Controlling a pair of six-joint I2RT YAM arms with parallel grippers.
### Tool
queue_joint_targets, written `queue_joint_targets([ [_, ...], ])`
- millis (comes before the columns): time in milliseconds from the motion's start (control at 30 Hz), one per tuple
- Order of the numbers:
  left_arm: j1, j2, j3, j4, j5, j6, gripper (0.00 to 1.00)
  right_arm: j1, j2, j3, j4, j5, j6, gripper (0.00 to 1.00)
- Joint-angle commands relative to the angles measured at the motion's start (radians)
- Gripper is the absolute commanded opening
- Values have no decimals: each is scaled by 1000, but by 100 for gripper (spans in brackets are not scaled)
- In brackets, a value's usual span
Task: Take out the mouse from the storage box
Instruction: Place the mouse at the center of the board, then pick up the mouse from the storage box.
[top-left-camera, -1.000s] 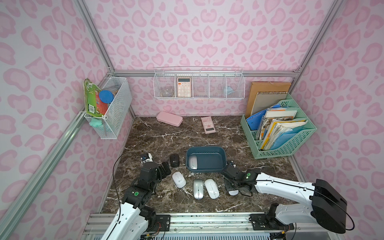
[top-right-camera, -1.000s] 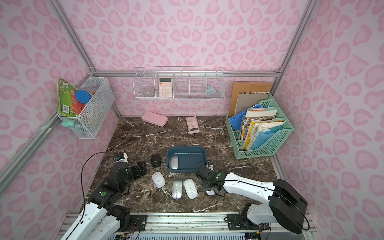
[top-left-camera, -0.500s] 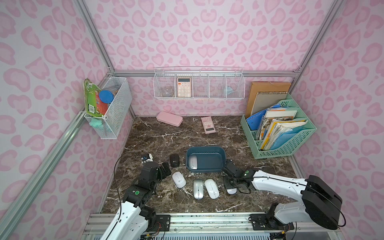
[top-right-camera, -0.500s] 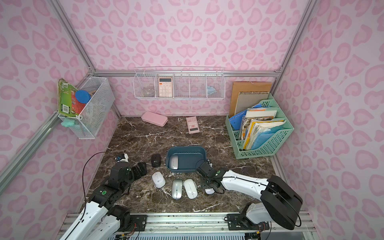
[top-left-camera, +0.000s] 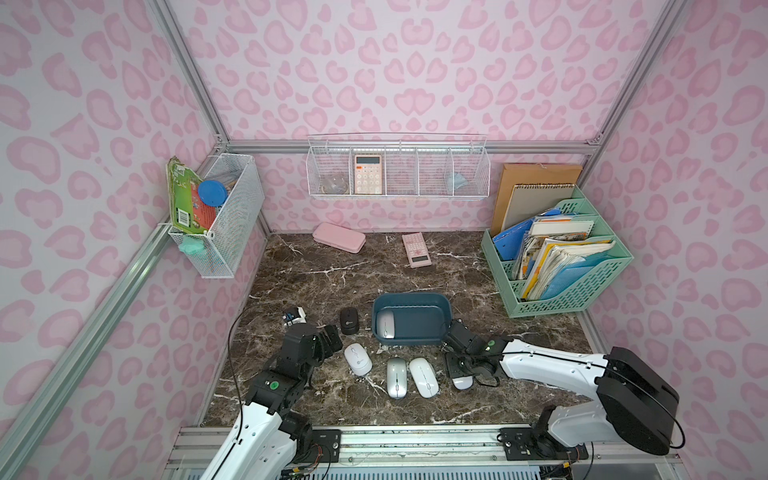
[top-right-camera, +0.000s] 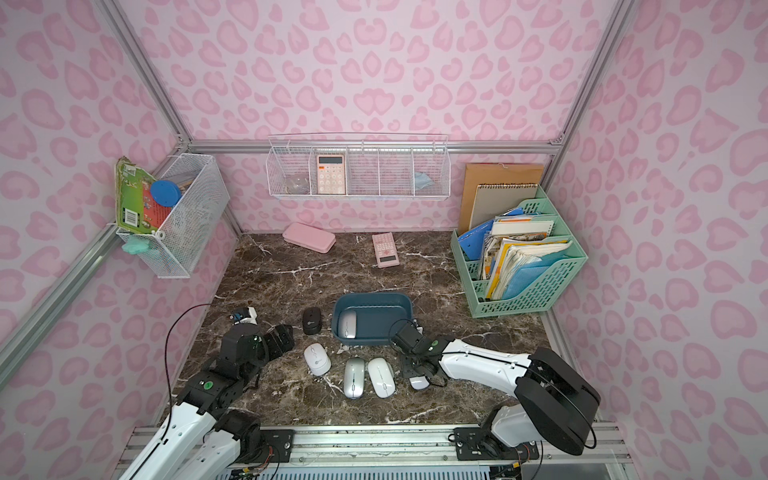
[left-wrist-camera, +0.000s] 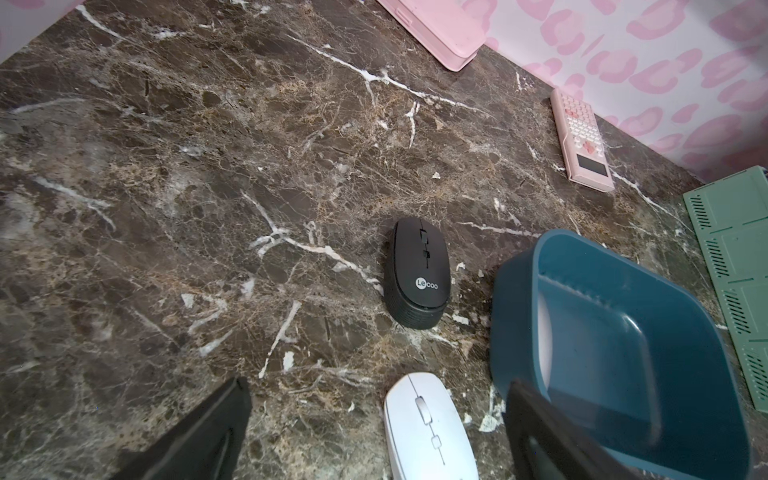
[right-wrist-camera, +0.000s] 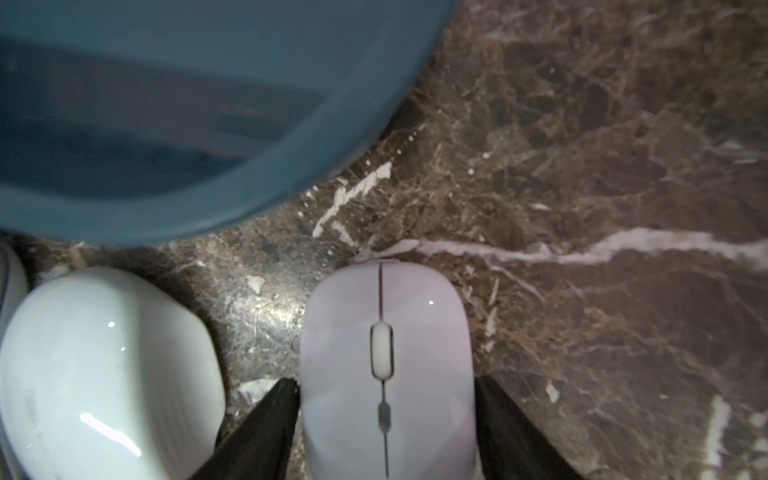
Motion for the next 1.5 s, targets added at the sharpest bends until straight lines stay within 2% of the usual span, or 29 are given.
queue_joint_targets([
  [0, 0, -2, 7, 4, -9, -5, 99, 0, -5, 10, -15, 25, -7, 77],
  [167, 1, -4, 5, 5, -13, -5, 99, 6, -32, 43, -58, 56, -7, 78],
  [400, 0, -17, -4, 12, -11, -4, 99, 18, -81, 172, -154, 120, -26, 78],
  [567, 0, -21, -10, 36, 24, 7, 99, 16, -57, 261, -128, 155, -67, 80],
  [733, 0, -15, -20, 63, 56, 21, 99, -3, 61, 358, -51, 124, -104, 82],
  [1000, 1, -2, -27, 92, 87, 35, 99, -7, 357, 615, -53, 51, -151, 84],
  [1200, 0, 9, -27, 97, 84, 35, 99, 0, 475, 716, -8, -27, -165, 84],
  [1467, 0, 7, -26, 97, 83, 33, 99, 25, 630, 834, -17, -68, -176, 85],
])
